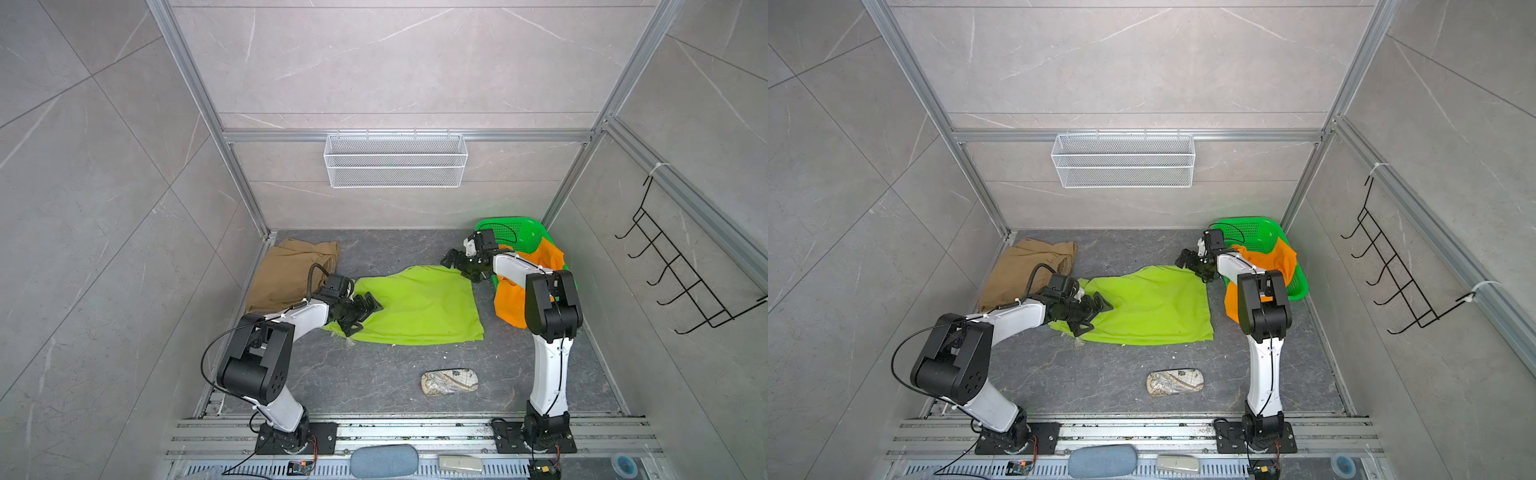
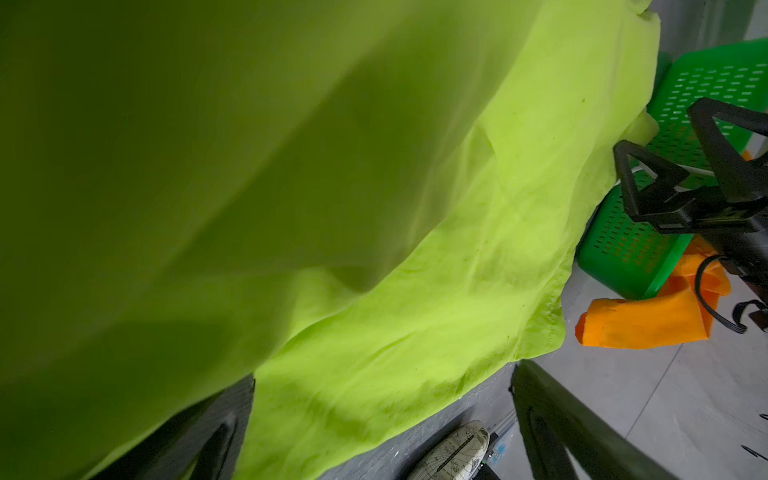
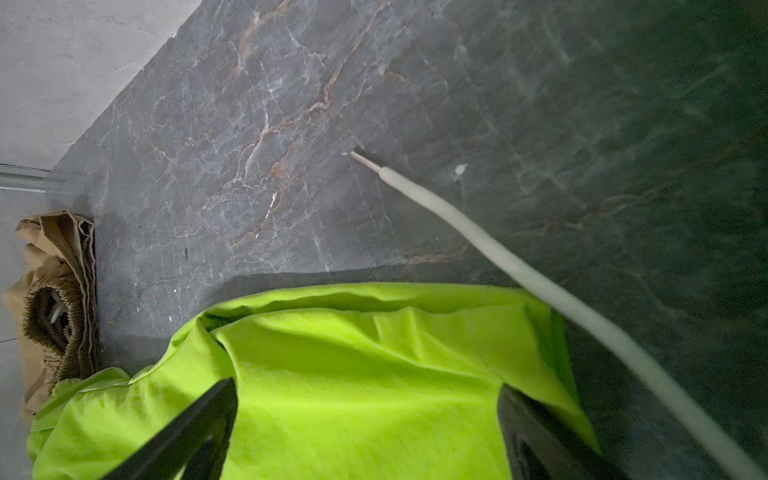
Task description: Fold and stack the shorts
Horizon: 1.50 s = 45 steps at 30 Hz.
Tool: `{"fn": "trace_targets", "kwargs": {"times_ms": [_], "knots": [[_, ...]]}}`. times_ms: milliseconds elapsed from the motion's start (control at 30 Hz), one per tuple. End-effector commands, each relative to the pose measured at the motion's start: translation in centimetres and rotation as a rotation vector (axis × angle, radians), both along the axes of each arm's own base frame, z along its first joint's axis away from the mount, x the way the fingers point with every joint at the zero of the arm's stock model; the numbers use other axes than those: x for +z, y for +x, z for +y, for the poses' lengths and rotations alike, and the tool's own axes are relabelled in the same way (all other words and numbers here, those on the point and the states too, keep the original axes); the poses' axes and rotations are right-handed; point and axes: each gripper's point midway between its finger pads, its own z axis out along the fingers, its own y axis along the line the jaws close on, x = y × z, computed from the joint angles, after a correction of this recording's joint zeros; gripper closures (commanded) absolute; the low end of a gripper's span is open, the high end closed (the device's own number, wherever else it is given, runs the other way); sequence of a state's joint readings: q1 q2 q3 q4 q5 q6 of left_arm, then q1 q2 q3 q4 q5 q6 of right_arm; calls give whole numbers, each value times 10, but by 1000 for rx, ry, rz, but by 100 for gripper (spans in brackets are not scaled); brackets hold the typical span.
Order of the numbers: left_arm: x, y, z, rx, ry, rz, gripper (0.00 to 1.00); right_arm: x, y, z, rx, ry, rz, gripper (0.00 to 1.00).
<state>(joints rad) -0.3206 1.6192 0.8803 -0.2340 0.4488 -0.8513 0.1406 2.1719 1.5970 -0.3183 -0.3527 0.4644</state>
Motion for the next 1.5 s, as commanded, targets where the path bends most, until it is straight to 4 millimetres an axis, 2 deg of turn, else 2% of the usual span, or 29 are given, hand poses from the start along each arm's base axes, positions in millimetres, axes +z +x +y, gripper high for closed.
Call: {"fn": "trace_targets", "kwargs": {"times_ms": [0, 100, 167, 267, 333, 500, 700, 833, 900, 1000, 1067, 1167, 1300, 1367, 1467], "knots": [[37, 13, 11, -39, 101, -113, 1, 47, -11, -4, 9, -29, -42, 1], [64, 26, 27, -64, 227, -200, 1, 83, -28, 6, 19, 2, -97, 1], [78, 31, 37, -75, 303, -249, 1, 98, -45, 13, 38, 2, -115, 1], [88, 32, 54, -91, 406, -308, 1, 107, -74, 20, 59, 4, -112, 1], [90, 30, 62, -108, 459, -335, 1, 106, -94, 23, 69, 11, -99, 1], [90, 22, 83, -104, 566, -342, 1, 79, -145, 32, 90, 55, -30, 1], [84, 13, 92, -84, 586, -286, 1, 21, -184, 27, 75, 75, 96, 1], [66, 7, 89, -122, 575, -220, 1, -9, -199, 19, 53, 38, 168, 1], [61, 5, 86, -123, 557, -204, 1, -17, -202, 15, 43, 21, 187, 1], [47, 5, 81, -104, 482, -167, 1, -30, -210, 1, 7, -29, 234, 1], [30, 2, 75, -108, 426, -111, 1, -38, -216, -11, -22, -54, 259, 1], [12, -3, 73, -112, 400, -51, 1, -43, -221, -30, -62, -86, 281, 1], [23, 0, 81, -67, 371, -78, 1, -36, -219, -60, -100, -154, 283, 1], [32, 7, 91, -29, 349, -103, 1, -28, -216, -66, -92, -181, 266, 1], [32, 17, 99, -18, 349, -112, 1, -23, -212, -68, -96, -194, 250, 1]]}}
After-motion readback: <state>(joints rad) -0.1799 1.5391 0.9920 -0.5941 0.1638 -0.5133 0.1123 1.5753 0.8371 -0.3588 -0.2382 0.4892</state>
